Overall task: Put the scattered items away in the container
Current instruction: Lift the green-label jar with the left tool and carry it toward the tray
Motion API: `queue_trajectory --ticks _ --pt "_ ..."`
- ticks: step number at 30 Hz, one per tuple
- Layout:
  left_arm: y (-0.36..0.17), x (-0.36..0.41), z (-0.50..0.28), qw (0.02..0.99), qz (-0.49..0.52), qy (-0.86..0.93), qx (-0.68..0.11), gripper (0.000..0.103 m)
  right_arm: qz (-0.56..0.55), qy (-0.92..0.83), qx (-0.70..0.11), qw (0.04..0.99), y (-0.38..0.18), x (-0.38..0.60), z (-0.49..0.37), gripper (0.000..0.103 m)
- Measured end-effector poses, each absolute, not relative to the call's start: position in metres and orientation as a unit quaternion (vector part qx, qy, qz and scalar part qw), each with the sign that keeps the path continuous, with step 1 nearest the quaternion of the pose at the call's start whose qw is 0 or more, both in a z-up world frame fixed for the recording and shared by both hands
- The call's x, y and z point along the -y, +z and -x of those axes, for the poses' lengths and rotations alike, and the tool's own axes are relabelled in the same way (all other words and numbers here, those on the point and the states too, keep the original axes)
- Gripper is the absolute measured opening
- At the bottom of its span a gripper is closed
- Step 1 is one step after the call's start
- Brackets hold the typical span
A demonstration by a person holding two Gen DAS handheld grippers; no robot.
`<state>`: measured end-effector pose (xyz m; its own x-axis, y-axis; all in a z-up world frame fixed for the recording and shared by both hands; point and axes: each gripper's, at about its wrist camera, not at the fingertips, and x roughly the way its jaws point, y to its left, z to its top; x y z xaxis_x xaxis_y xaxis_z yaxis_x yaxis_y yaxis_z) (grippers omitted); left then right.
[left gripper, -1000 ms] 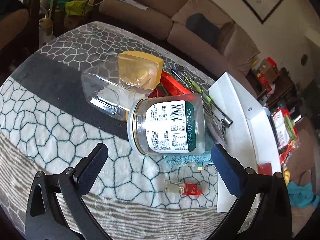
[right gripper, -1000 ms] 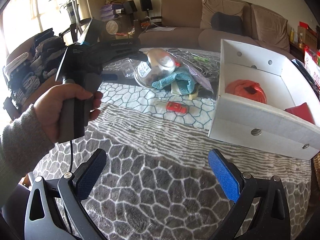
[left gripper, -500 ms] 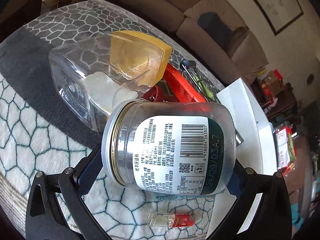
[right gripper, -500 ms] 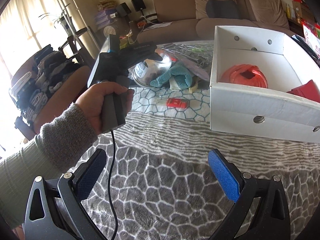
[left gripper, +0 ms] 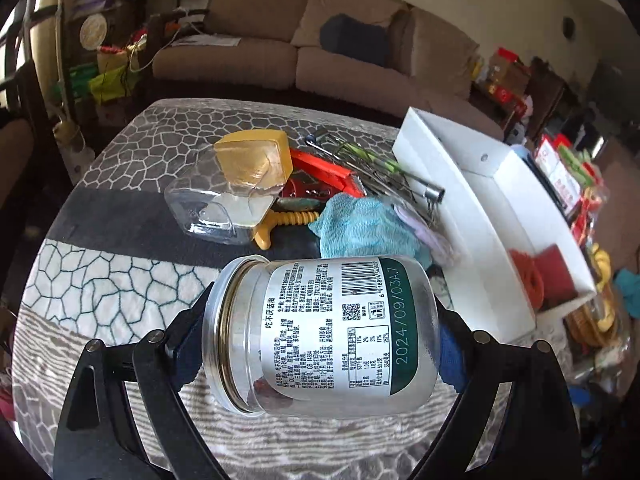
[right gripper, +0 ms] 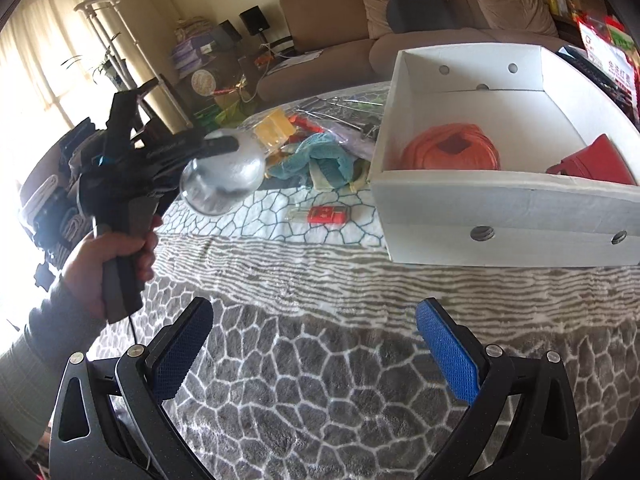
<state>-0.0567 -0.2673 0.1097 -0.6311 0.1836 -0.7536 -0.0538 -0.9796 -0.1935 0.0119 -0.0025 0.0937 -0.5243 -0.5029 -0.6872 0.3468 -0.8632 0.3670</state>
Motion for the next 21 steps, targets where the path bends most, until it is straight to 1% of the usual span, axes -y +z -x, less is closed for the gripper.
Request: queue_trajectory --ticks 3,5,8,14,18,21 --pt "0.11 0.245 0.022 0.072 0.442 0.894 0.005 0.091 -0.426 -0.86 0.127 0.251 0.097 -0.012 -0.01 0.103" --pt "0.105 0.229 0.005 0.068 0.45 0.89 -0.039 0.091 -0.426 -0.859 0.136 0.249 0.099 -0.019 -0.013 0.103" --pt "0.095 0.209 -0.007 0.064 0.463 0.881 -0.076 0.091 -0.429 -0.86 0.128 0.244 0.102 -0.024 -0.017 0.103" --pt "0.067 0.17 -0.018 0.026 0.472 0.861 -0.188 0.091 -0.431 -0.872 0.111 0.202 0.101 -0.046 -0.022 0.103" --pt "0.059 0.143 -0.03 0.01 0.452 0.853 -0.26 0.091 -0.44 -0.873 0.105 0.183 0.094 -0.062 -0.021 0.103" --pt "0.055 0.123 -0.04 0.003 0.438 0.847 -0.302 0.091 -0.449 -0.868 0.117 0.177 0.089 -0.074 -0.021 0.103"
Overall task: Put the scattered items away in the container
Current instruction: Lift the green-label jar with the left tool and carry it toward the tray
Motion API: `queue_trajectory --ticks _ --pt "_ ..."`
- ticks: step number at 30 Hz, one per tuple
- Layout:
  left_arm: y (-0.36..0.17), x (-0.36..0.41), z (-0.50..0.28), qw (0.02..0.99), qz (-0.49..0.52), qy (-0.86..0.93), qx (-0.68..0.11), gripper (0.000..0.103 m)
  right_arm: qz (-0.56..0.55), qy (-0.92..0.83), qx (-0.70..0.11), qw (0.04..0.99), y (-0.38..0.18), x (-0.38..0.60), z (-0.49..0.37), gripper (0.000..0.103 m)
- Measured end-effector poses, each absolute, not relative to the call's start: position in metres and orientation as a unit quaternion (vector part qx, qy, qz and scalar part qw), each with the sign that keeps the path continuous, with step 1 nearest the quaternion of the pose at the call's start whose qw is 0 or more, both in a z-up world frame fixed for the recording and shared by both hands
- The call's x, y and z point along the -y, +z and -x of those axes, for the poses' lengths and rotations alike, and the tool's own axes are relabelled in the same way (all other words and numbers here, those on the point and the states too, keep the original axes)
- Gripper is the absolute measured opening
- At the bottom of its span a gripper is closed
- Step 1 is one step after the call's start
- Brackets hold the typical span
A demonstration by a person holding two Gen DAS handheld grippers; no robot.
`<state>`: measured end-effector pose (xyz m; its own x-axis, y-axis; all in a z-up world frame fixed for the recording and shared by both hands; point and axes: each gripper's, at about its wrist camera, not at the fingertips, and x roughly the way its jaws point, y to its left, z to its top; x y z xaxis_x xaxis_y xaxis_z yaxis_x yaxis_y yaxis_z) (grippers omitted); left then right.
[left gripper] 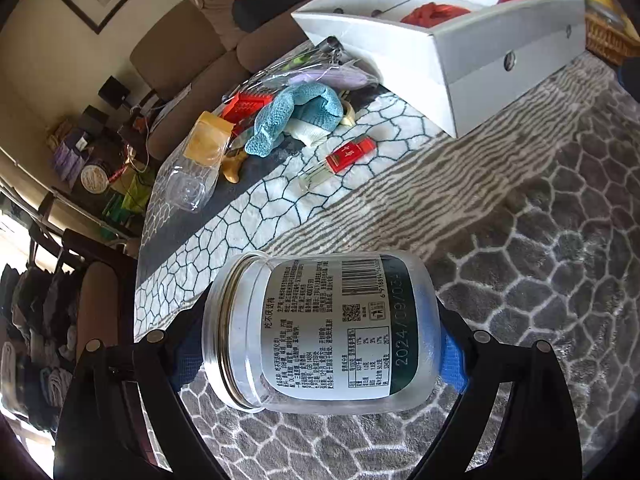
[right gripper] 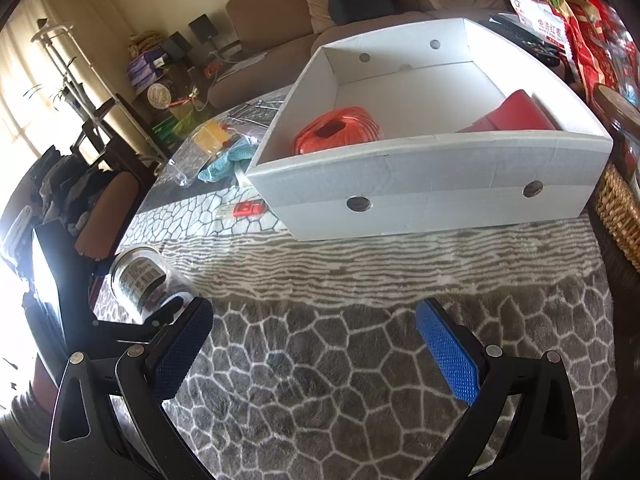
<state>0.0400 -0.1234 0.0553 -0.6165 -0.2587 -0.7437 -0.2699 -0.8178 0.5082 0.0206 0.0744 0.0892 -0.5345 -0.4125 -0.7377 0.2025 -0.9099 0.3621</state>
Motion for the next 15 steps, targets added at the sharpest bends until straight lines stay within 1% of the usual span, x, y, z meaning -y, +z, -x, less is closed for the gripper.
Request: queue_trajectory --ticks 2,3,4,9,12,15 --pt "0.055 0.112 -0.048 0.012 0.435 0.847 -0.305 0.092 -0.448 -0.868 0.12 0.174 0.089 -0.08 -0.02 0.103" --pt "0.056 0.106 -0.053 0.018 0.434 0.849 -0.302 0.1 -0.448 -0.869 0.122 0.173 0.09 -0.082 -0.02 0.103" --pt "0.057 0.099 -0.058 0.028 0.432 0.85 -0.299 0.103 -0.448 -0.868 0.125 0.172 0.09 -0.084 -0.019 0.103" --pt "0.062 0.065 -0.084 0.047 0.402 0.854 -0.327 0.103 -0.452 -0.865 0.134 0.174 0.089 -0.09 -0.018 0.103" --pt "0.073 0.055 -0.099 0.087 0.403 0.862 -0.295 0.103 -0.454 -0.864 0.134 0.174 0.088 -0.092 -0.019 0.103" --pt "0.086 0.056 -0.113 0.131 0.412 0.871 -0.231 0.103 -0.455 -0.863 0.138 0.172 0.088 -0.097 -0.02 0.103"
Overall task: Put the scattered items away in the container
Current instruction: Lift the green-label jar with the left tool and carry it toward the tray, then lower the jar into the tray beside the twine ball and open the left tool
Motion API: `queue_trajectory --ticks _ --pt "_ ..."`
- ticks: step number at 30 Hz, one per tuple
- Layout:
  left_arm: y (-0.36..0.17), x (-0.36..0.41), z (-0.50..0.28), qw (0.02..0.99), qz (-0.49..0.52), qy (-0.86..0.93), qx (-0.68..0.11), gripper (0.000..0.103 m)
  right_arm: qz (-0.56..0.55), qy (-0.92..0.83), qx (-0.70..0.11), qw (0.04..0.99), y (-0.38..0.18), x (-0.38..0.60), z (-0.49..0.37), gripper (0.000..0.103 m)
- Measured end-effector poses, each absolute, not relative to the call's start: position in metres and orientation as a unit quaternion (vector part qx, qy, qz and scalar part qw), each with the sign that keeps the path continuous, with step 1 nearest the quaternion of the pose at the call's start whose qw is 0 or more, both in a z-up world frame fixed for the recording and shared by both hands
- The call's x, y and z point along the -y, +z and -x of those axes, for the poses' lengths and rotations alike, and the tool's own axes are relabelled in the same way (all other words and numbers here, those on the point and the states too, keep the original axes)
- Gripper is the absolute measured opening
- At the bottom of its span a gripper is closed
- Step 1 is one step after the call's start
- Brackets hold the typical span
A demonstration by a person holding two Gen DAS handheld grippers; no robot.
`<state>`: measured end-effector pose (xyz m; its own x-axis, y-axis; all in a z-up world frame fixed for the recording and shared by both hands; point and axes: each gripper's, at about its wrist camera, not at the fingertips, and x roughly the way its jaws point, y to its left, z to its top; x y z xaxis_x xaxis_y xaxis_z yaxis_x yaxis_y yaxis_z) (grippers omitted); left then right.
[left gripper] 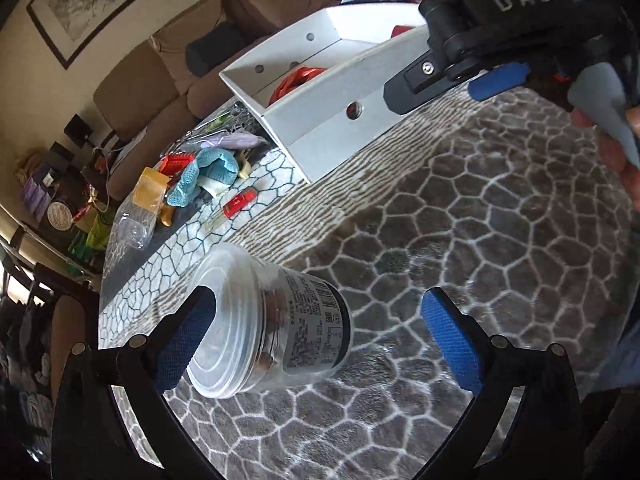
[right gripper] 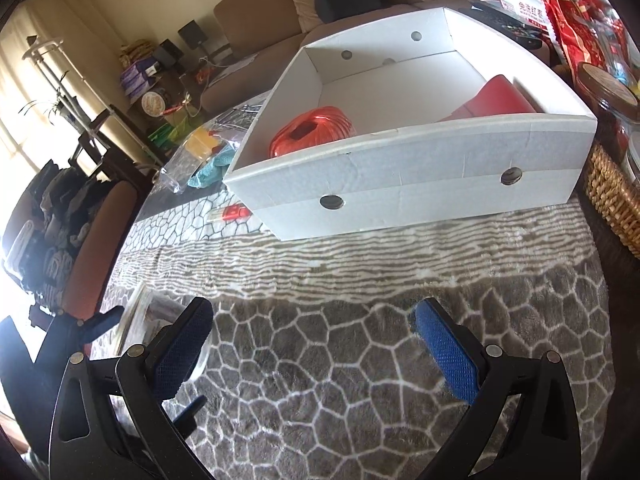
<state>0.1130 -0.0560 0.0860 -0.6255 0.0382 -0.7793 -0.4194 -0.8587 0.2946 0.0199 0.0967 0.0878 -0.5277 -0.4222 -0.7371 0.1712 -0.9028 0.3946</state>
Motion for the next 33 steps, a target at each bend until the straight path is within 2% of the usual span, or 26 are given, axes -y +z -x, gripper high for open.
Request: queue_trajectory --ticks 4,8,12,15,19,23,25,26,27,33 --pt "0.105 0.082 -0.129 0.182 0.419 0.884 -0.098 0.103 -0.456 -0.86 0.153 0.171 0.086 -0.107 -0.021 0.103" --pt "0.118 0.129 -0.134 0.171 0.404 0.899 -0.008 0.103 -0.456 -0.854 0.166 0.187 0.087 -0.11 -0.022 0.103" --pt "0.111 0.162 -0.123 0.137 0.41 0.902 0.001 0.103 -0.459 -0.832 0.193 0.243 0.088 -0.097 -0.021 0.103" --pt "0.103 0.164 -0.113 0.166 0.417 0.894 0.015 0.103 -0.459 -0.82 0.2 0.277 0.089 -0.079 -0.021 0.103" --pt "0.092 0.146 -0.105 0.194 0.415 0.889 0.01 0.103 -0.446 -0.821 0.179 0.307 0.098 -0.054 -0.024 0.103" --pt "0.079 0.136 -0.092 0.173 0.417 0.892 0.0 0.103 -0.439 -0.824 0.152 0.324 0.101 -0.035 -0.027 0.103" --pt "0.073 0.139 -0.085 0.179 0.42 0.889 0.023 0.103 -0.45 -0.824 0.134 0.316 0.095 -0.029 -0.025 0.103" --pt "0.07 0.142 -0.082 0.184 0.422 0.887 0.038 0.1 -0.457 -0.822 0.131 0.315 0.092 -0.027 -0.025 0.103" --pt "0.067 0.145 -0.079 0.184 0.423 0.886 0.051 0.093 -0.462 -0.818 0.132 0.314 0.088 -0.026 -0.024 0.103" --pt "0.065 0.168 -0.074 0.207 0.414 0.877 0.129 0.092 -0.468 -0.793 0.166 0.354 0.083 -0.022 -0.019 0.103"
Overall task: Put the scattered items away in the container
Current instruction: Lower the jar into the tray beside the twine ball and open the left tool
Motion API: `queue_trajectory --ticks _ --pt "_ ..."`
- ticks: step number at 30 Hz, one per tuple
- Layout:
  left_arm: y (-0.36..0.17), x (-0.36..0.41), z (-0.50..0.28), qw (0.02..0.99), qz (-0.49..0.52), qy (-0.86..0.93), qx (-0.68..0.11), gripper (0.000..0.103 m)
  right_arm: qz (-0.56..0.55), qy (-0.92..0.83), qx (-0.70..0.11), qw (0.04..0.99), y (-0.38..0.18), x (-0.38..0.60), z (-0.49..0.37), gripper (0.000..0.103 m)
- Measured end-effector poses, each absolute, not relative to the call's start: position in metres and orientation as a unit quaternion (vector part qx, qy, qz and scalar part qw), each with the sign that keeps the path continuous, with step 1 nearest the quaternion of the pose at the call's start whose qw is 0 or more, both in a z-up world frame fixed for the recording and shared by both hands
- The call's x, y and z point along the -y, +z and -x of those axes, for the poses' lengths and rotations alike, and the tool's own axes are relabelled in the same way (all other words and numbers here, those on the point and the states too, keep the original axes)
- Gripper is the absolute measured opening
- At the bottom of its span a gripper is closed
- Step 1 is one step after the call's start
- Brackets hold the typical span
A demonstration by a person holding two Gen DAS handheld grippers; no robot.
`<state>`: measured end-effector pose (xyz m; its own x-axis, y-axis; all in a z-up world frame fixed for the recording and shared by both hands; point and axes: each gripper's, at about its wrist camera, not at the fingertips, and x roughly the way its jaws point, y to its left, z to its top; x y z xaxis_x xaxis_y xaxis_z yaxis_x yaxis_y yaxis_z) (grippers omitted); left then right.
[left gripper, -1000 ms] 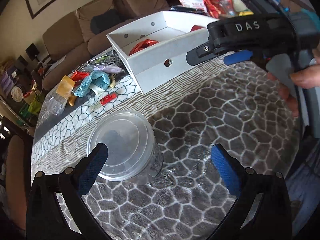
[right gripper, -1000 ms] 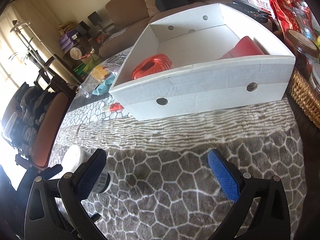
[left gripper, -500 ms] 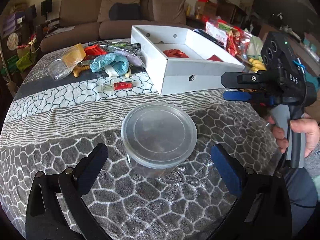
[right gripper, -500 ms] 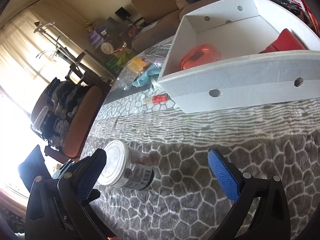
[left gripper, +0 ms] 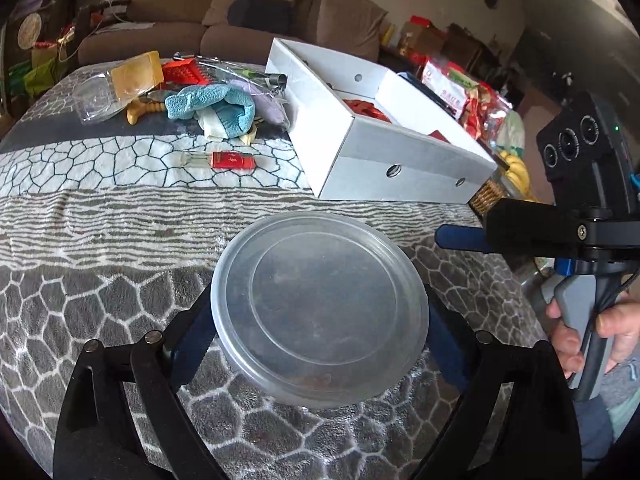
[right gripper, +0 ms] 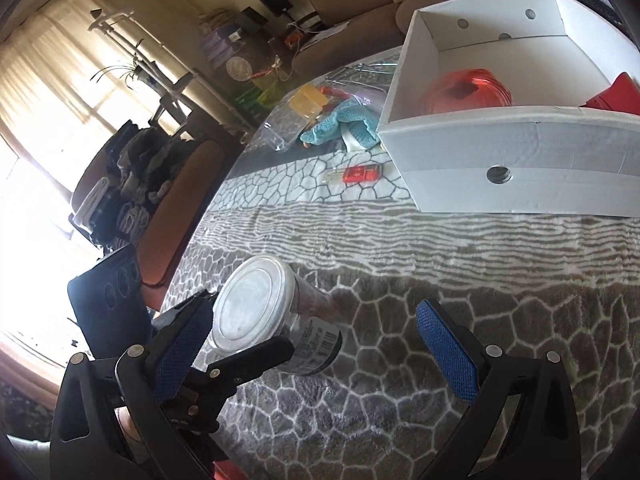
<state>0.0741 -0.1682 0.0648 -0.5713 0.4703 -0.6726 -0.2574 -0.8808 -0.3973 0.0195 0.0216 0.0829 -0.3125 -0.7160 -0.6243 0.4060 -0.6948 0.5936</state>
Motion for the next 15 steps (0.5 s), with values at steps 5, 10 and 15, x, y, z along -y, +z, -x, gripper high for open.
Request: queue_trajectory --ticks 5,10,15 --pt "0.084 0.167 -0.079 0.226 0.385 0.886 0.128 0.092 -0.501 -0.73 0.242 0.397 0.066 -0.015 -0.012 0.103" --pt "0.112 0.139 -0.081 0.253 0.367 0.893 0.067 0.092 -0.527 -0.69 0.327 0.372 0.05 -0.032 -0.006 0.103" --pt "0.159 0.104 -0.056 0.28 0.366 0.887 0.035 0.088 -0.473 -0.767 0.28 0.331 0.097 -0.055 -0.014 0.103"
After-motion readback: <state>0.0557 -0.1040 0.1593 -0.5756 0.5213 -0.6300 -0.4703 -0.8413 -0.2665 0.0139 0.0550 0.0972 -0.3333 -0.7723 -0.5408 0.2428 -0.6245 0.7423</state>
